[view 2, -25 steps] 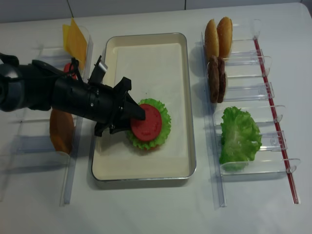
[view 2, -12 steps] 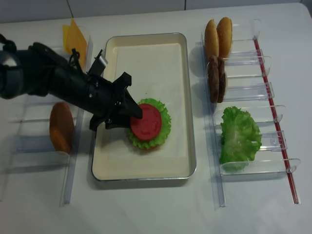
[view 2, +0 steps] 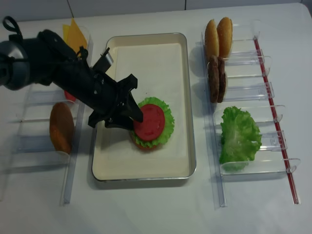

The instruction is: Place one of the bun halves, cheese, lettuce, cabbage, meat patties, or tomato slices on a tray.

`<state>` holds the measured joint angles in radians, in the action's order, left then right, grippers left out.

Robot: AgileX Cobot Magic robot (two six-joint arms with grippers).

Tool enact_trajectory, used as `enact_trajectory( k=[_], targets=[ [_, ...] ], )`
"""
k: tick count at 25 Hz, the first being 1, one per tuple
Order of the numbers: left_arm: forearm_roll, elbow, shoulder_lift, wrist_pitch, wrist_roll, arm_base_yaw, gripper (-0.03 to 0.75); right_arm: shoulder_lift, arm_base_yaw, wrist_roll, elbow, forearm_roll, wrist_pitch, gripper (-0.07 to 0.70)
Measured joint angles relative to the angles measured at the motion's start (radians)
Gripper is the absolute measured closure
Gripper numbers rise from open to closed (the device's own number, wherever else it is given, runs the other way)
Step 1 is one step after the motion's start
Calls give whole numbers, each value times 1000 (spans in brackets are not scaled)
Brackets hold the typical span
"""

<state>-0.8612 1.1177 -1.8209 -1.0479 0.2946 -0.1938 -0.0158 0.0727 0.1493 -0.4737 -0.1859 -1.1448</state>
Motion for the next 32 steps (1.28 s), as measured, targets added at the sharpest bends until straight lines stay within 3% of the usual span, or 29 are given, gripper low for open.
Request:
enact_trajectory(
  k=[7,16,19,25,32],
  targets=[
    [189,114,0,-128,-121,0,442,0,0,0,0,0,0,403],
    [377,274,39,-158,-269,0,442,0,0,2,0,0,0,403],
    [457,279,104,-160,-295,-4,442,0,0,2,0,0,0,403],
    [744,271,315,-175,-360,-28,442,0,0,2,0,0,0,403],
    [861,82,639,-192,-362,-30,442,0,0,2,0,0,0,403]
  ],
)
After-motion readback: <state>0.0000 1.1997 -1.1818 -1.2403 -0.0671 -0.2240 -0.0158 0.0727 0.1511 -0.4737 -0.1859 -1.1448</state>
